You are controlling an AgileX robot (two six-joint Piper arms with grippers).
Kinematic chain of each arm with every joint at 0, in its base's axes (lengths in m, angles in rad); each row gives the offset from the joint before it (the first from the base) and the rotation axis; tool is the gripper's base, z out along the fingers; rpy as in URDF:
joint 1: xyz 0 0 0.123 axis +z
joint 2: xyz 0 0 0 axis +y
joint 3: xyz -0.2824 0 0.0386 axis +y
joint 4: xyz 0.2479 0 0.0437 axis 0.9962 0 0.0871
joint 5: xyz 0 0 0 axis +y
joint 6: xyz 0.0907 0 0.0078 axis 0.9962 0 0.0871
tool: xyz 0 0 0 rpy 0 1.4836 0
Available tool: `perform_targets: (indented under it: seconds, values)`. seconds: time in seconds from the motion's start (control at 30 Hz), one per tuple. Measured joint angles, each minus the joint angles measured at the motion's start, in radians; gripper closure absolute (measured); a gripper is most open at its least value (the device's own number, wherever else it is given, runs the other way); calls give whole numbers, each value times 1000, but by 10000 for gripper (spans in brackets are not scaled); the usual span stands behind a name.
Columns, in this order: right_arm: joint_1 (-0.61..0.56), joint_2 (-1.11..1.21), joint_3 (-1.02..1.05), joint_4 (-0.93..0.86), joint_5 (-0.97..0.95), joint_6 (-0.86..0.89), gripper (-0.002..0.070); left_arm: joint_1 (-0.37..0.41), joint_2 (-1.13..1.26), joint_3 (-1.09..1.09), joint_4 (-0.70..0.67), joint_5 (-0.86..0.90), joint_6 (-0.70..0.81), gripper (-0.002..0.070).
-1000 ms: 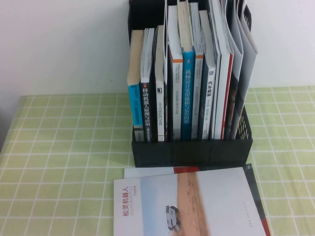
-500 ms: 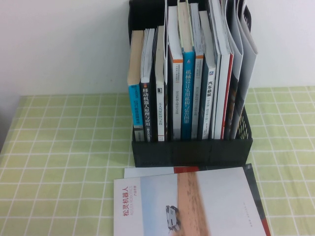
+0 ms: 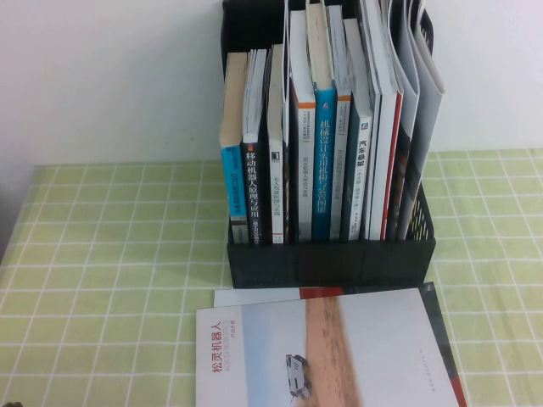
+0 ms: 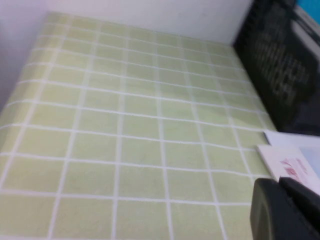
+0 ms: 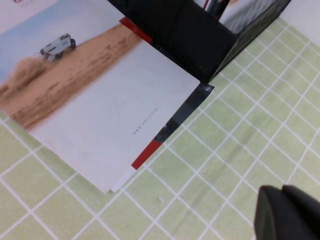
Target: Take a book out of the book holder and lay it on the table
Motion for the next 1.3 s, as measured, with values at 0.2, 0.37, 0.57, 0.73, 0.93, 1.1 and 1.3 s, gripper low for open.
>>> perform_targets:
  seconds: [0.2, 0.37, 0.57, 0.73, 0.93, 1.1, 1.3]
  values:
    - [0, 0, 0, 0, 4, 0, 678, 0, 0, 0, -226, -2, 308, 678]
    - [0, 0, 0, 0, 10, 0, 678, 0, 0, 0, -248, -2, 335, 678]
    - [0, 0, 0, 2, 10, 0, 678, 0, 0, 0, -251, -2, 337, 678]
    - [0, 0, 0, 2, 10, 0, 678, 0, 0, 0, -252, -2, 337, 678]
    - [-104, -42, 0, 55, 13, 0, 678, 0, 0, 0, -252, -2, 337, 678]
    - [-317, -136, 22, 78, -60, -10, 678, 0, 0, 0, -252, -2, 337, 678]
    - [-512, -310, 240, 87, -447, -10, 678, 0, 0, 0, -252, -2, 337, 678]
